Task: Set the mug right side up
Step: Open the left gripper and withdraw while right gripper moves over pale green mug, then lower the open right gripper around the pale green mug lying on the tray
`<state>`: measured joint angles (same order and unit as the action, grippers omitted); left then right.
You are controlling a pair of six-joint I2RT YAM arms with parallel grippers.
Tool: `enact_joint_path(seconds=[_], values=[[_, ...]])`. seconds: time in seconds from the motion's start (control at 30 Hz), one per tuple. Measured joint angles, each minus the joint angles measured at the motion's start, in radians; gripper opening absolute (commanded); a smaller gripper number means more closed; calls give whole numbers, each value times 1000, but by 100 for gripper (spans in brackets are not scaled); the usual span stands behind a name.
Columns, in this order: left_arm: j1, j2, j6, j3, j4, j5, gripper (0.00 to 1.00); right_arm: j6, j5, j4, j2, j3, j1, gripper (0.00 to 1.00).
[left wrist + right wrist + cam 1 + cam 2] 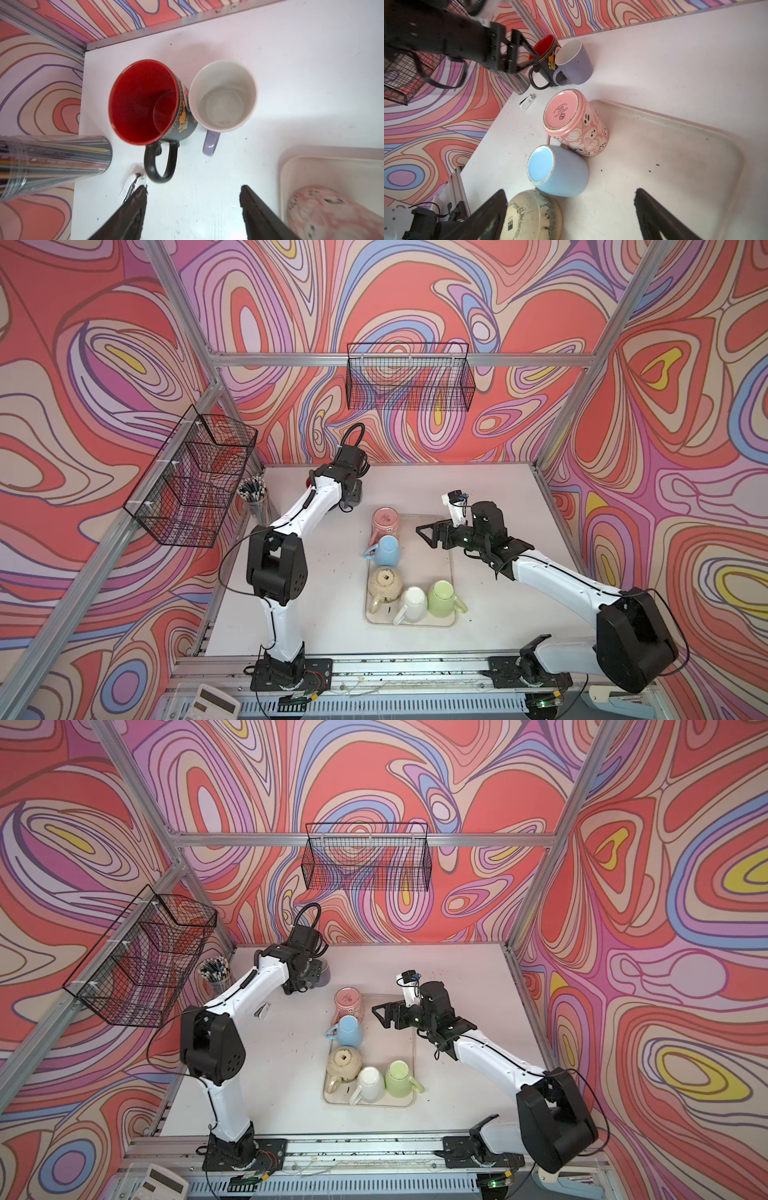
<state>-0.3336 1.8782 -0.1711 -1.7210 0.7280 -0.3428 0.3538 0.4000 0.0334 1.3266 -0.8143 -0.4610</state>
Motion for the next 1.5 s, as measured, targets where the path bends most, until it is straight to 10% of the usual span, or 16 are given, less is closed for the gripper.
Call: enact_joint_path(seconds=[0.7,1.5], values=[[-21,-755,-117,599,-12,292,82,-52,-114,-676,-426,-51,-5,59],[-21,-926,-137,770,-32,447,80,251,-174,-624,-538,264,-151,39]])
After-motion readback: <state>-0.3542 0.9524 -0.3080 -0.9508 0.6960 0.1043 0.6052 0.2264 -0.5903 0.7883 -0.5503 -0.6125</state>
